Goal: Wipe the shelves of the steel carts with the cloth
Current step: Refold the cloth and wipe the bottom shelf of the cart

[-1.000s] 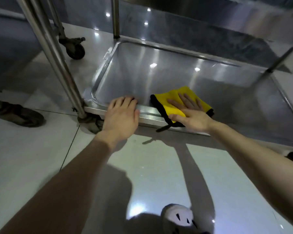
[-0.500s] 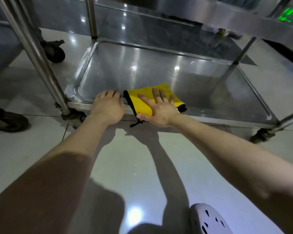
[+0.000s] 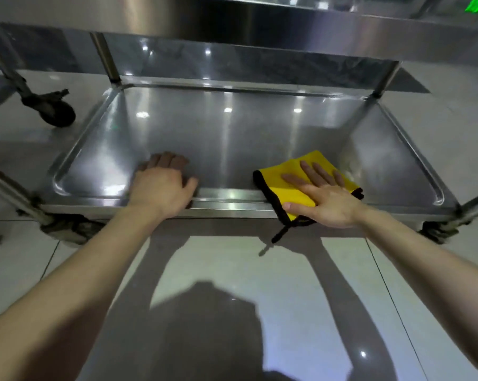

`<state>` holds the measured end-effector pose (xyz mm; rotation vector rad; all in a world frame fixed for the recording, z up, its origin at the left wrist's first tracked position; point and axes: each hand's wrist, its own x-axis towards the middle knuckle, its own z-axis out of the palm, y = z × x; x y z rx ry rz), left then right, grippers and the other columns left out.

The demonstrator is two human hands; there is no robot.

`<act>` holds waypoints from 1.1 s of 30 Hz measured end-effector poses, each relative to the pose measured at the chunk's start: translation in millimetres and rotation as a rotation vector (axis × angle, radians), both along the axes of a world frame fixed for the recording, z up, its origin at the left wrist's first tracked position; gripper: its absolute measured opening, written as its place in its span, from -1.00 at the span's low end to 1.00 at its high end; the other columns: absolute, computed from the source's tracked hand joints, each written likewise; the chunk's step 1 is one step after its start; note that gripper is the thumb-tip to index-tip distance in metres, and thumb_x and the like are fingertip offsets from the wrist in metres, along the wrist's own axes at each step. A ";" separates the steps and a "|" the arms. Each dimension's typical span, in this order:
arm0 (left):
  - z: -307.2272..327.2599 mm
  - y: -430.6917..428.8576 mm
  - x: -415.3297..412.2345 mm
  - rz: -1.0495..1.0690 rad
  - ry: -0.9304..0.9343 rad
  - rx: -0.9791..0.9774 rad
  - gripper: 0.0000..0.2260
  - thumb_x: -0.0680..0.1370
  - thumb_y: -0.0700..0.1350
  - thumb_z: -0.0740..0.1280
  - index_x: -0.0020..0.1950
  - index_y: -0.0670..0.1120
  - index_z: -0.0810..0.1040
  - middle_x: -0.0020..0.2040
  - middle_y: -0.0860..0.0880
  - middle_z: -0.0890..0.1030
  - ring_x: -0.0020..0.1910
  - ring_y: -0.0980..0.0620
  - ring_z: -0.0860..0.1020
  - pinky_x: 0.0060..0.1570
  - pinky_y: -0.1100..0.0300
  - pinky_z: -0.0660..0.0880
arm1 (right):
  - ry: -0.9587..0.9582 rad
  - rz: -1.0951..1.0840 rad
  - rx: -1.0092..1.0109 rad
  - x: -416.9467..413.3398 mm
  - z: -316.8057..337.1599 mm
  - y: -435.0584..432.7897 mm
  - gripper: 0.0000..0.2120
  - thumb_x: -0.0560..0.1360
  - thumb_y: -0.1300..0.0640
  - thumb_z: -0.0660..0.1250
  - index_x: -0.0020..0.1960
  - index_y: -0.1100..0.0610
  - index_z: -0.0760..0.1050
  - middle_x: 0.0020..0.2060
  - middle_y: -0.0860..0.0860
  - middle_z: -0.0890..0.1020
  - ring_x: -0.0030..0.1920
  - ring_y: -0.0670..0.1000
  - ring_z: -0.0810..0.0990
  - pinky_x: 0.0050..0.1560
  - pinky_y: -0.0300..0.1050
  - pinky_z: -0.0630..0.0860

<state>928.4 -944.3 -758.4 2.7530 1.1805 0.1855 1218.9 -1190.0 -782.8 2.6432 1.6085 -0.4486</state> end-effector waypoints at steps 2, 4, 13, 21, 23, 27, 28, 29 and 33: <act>-6.3 -16.5 33.2 -0.058 -0.055 0.002 -0.53 0.69 0.17 0.23 0.57 0.05 0.45 0.58 -0.07 0.43 0.57 -0.17 0.34 0.51 -0.08 0.32 | 0.035 -0.054 -0.002 20.3 -3.8 8.1 -0.13 0.29 -0.81 -0.18 0.56 -0.62 -0.19 0.72 -0.19 -0.28 0.70 -0.04 -0.37 0.65 0.27 -0.34; -15.5 -27.2 58.0 -0.039 -0.108 -0.001 -0.59 0.71 0.14 0.23 0.51 0.02 0.51 0.52 -0.08 0.49 0.50 -0.19 0.39 0.47 -0.09 0.36 | 0.018 -0.098 0.006 40.9 -7.6 25.6 -0.08 0.27 -0.81 -0.19 0.58 -0.59 -0.21 0.72 -0.16 -0.29 0.71 0.00 -0.36 0.64 0.32 -0.34; -39.6 -39.0 84.1 0.040 -0.120 0.186 -0.71 0.63 0.11 0.25 0.23 -0.02 0.58 0.29 -0.11 0.57 0.28 -0.23 0.50 0.29 -0.12 0.39 | -0.026 -0.231 0.104 120.7 -11.2 165.5 0.16 0.14 -0.85 -0.33 0.67 -0.43 -0.14 0.75 0.08 -0.17 0.72 0.28 -0.23 0.55 0.58 -0.30; -36.3 -38.4 83.4 0.062 -0.162 0.186 -0.72 0.64 0.04 0.21 0.26 -0.03 0.59 0.28 -0.09 0.58 0.25 -0.21 0.51 0.28 -0.13 0.40 | -0.038 -0.057 0.066 48.0 -9.4 227.2 -0.09 0.39 -0.71 -0.19 0.68 -0.42 -0.13 0.75 0.07 -0.20 0.72 0.27 -0.27 0.53 0.59 -0.32; -34.8 -39.7 83.9 0.075 -0.174 0.181 -0.71 0.64 0.02 0.22 0.27 -0.03 0.60 0.29 -0.10 0.59 0.25 -0.22 0.52 0.28 -0.13 0.41 | -0.023 -0.001 0.065 28.6 -5.5 200.5 -0.15 0.46 -0.68 -0.14 0.68 -0.42 -0.13 0.75 0.04 -0.22 0.72 0.22 -0.29 0.55 0.54 -0.34; -36.4 -39.2 84.5 0.082 -0.202 0.152 -0.73 0.63 -0.03 0.24 0.25 -0.04 0.62 0.28 -0.11 0.60 0.26 -0.24 0.51 0.28 -0.14 0.41 | 0.043 0.059 0.094 -3.1 -5.9 109.2 -0.17 0.45 -0.66 -0.11 0.67 -0.45 -0.10 0.75 -0.07 -0.22 0.72 0.06 -0.31 0.61 0.38 -0.40; -37.5 -38.2 84.4 0.079 -0.210 0.151 -0.73 0.63 -0.03 0.23 0.23 -0.04 0.63 0.27 -0.11 0.61 0.26 -0.24 0.51 0.28 -0.13 0.41 | 0.043 0.056 0.108 -8.2 -6.8 81.8 -0.17 0.44 -0.66 -0.14 0.66 -0.46 -0.08 0.75 -0.11 -0.19 0.72 0.02 -0.30 0.62 0.35 -0.39; -39.0 -37.3 83.8 0.075 -0.214 0.150 -0.73 0.64 -0.03 0.22 0.23 -0.04 0.64 0.26 -0.12 0.61 0.25 -0.24 0.52 0.28 -0.13 0.40 | 0.042 0.041 0.121 -10.7 -7.3 54.9 -0.19 0.44 -0.65 -0.16 0.66 -0.48 -0.05 0.75 -0.14 -0.16 0.72 -0.02 -0.29 0.63 0.33 -0.37; -40.7 -35.6 81.8 0.050 -0.215 0.165 -0.68 0.67 0.01 0.16 0.22 -0.05 0.66 0.25 -0.15 0.62 0.23 -0.27 0.52 0.26 -0.11 0.39 | 0.020 -0.109 0.131 19.6 -4.5 -28.5 -0.21 0.44 -0.66 -0.16 0.64 -0.49 0.04 0.74 -0.21 -0.07 0.73 -0.08 -0.19 0.68 0.27 -0.24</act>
